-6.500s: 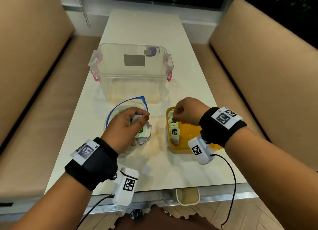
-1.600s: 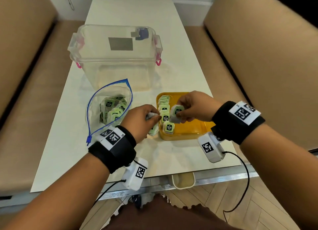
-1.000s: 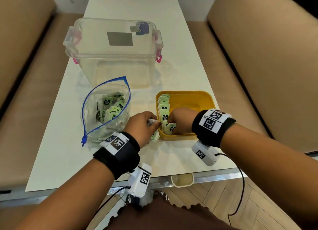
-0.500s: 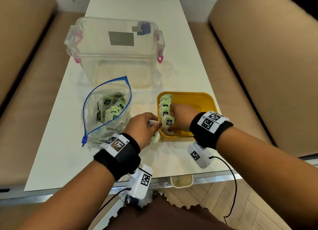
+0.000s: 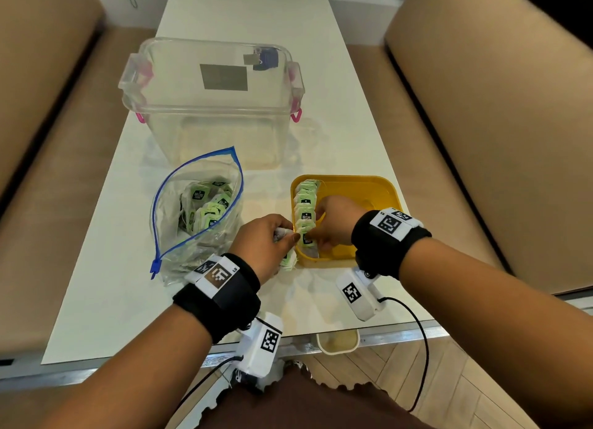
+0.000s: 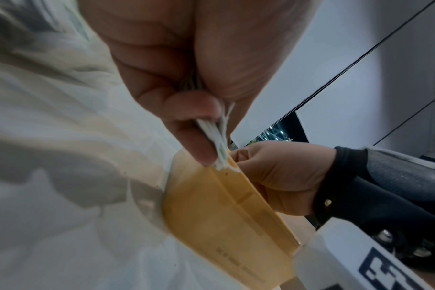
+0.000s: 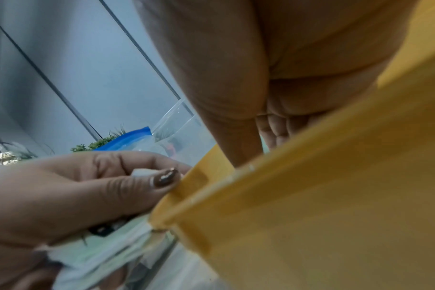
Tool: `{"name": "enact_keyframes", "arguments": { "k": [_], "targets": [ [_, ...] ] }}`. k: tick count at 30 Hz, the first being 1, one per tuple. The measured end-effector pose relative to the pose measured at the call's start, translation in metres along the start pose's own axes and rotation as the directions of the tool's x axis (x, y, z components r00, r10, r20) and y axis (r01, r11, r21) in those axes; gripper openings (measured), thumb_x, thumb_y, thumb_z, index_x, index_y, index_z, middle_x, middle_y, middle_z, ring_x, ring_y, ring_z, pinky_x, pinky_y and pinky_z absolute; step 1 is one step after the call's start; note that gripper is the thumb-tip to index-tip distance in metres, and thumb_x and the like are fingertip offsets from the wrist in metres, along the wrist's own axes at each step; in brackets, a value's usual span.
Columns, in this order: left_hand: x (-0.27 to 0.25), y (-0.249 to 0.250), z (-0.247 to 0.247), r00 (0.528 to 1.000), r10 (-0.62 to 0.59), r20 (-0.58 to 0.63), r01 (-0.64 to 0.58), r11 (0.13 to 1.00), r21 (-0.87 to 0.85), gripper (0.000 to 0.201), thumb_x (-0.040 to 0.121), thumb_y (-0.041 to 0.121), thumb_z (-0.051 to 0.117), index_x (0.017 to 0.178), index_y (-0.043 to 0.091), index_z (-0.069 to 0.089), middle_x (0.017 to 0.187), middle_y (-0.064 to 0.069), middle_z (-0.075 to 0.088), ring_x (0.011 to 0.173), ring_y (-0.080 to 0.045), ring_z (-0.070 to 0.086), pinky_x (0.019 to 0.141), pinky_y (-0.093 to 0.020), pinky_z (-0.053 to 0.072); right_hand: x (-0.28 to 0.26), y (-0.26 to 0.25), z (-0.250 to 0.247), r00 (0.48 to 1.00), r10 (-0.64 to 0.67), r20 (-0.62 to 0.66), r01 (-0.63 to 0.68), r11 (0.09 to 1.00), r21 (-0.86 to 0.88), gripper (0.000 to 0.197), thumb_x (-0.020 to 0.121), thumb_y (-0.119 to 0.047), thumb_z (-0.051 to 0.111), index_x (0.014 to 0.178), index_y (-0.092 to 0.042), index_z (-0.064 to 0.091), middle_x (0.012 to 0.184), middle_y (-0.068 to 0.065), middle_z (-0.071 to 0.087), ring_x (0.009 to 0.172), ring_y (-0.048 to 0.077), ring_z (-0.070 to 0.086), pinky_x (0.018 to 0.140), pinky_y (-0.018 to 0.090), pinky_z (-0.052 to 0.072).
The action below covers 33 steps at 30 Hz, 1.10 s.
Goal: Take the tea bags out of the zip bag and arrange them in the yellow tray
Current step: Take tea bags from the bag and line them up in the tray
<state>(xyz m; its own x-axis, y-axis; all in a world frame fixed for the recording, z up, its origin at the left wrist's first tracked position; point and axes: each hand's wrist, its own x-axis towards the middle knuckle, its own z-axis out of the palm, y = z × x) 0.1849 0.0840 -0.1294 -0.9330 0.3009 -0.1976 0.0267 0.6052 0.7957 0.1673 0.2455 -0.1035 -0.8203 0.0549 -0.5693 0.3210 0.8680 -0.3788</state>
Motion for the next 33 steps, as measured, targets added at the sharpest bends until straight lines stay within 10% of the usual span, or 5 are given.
{"name": "enact_keyframes", "arguments": {
  "k": [13, 19, 24, 30, 33],
  "targets": [
    [-0.001, 0.001, -0.002, 1.000, 0.016, 0.005, -0.016, 1.000, 0.005, 0.016, 0.089, 0.026, 0.062, 0.098, 0.013, 0.067, 0.087, -0.003, 0.067, 0.078, -0.023, 0.063, 0.067, -0.042, 0.057, 0.028, 0.004, -0.011, 0.991, -0.013, -0.130, 0.036, 0.983, 0.179, 0.029, 0.086, -0.021, 0.066, 0.113, -0.010, 0.064, 0.109, 0.011, 0.069, 0.099, 0.027, 0.066, 0.090, 0.043, 0.054],
    [-0.002, 0.000, -0.010, 1.000, 0.007, -0.018, -0.008, 0.998, -0.065, 0.013, 0.091, 0.025, 0.060, 0.092, 0.013, 0.066, 0.078, -0.003, 0.063, 0.060, -0.018, 0.060, 0.041, -0.026, 0.051, 0.018, 0.006, -0.021, 0.983, 0.001, -0.184, 0.014, 0.997, 0.082, 0.048, 0.086, -0.034, 0.066, 0.126, -0.009, 0.054, 0.113, 0.010, 0.064, 0.102, 0.027, 0.062, 0.090, 0.041, 0.053],
    [0.003, 0.005, -0.021, 0.995, 0.015, -0.103, -0.034, 0.983, -0.183, 0.016, 0.090, 0.028, 0.062, 0.088, 0.014, 0.056, 0.074, -0.003, 0.059, 0.062, -0.017, 0.056, 0.039, -0.023, 0.042, -0.026, -0.015, -0.041, 0.942, -0.265, -0.204, 0.273, 0.962, 0.010, 0.029, 0.084, -0.034, 0.069, 0.102, -0.011, 0.066, 0.098, 0.004, 0.066, 0.086, 0.017, 0.058, 0.073, 0.028, 0.047],
    [0.010, 0.016, -0.027, 0.977, 0.106, -0.183, -0.144, 0.968, -0.205, 0.029, 0.091, 0.036, 0.060, 0.085, 0.010, 0.050, 0.070, -0.010, 0.057, 0.055, -0.019, 0.049, 0.045, -0.030, 0.041, -0.038, -0.029, -0.031, 0.921, -0.370, -0.123, 0.390, 0.890, 0.237, 0.029, 0.078, -0.016, 0.076, 0.104, -0.013, 0.064, 0.091, 0.005, 0.071, 0.082, 0.017, 0.067, 0.084, 0.040, 0.056],
    [0.008, 0.020, -0.030, 0.970, 0.166, -0.176, -0.203, 0.954, -0.221, 0.030, 0.093, 0.038, 0.057, 0.077, 0.013, 0.051, 0.064, -0.004, 0.059, 0.053, -0.011, 0.048, 0.049, -0.031, 0.040, -0.041, -0.029, -0.028, 0.927, -0.348, -0.138, 0.373, 0.826, 0.423, 0.026, 0.079, -0.003, 0.070, 0.102, -0.008, 0.061, 0.081, 0.011, 0.069, 0.070, 0.018, 0.064, 0.070, 0.037, 0.053]
  ]
}}
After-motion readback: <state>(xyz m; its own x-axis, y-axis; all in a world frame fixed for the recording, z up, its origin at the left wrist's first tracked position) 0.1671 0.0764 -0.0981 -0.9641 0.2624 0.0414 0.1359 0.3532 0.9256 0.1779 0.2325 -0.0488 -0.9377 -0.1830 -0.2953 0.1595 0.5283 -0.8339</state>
